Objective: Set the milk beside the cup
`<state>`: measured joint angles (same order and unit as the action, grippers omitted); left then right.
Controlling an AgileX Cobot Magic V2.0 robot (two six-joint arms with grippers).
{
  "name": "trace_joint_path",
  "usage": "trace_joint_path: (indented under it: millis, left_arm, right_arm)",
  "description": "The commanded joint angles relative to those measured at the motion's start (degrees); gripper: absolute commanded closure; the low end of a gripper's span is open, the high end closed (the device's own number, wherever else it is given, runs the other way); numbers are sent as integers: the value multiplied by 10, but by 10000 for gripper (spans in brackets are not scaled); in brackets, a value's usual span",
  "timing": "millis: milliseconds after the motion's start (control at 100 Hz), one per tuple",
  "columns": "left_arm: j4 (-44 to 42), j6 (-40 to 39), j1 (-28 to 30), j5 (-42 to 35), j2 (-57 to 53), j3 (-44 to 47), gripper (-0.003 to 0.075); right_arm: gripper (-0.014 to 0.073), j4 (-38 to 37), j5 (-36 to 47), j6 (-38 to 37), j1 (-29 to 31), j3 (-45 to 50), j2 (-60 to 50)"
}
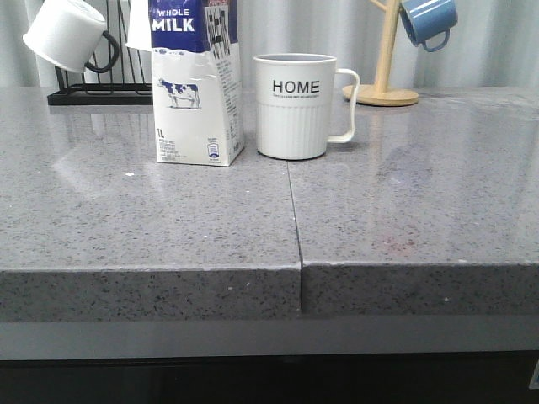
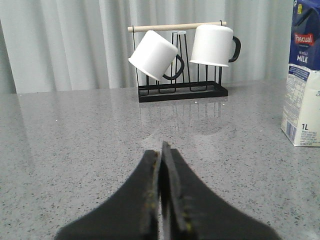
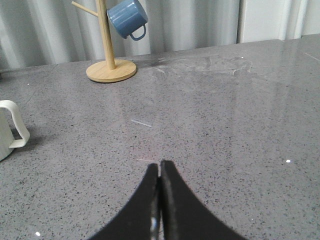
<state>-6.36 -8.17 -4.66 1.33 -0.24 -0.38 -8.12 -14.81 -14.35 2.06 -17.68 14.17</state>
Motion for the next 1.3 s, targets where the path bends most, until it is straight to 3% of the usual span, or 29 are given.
trace_joint_path:
  millis: [0,210,520,620,880,1290]
  left_arm:
    - [7,-5,1,-51,-20,29,741]
    - [7,-5,1,-51,-20,29,741]
    - [7,-5,1,-51,-20,29,741]
    - [7,-5,1,-51,-20,29,741]
    - [7,-5,1,-51,-19,29,741]
    - [7,-5,1,-51,-19,29,741]
  right_arm:
    - [662,-4,43,1,4,-15,5]
    - [662,3,58,29,-3,-9,3]
    - [662,76,66,189,-71,67,-117]
    - [662,81,69,192,-68,99,-162]
    - [662,81,158,187,-68,183,-156]
    - [662,81,154,186,-68,182,-156]
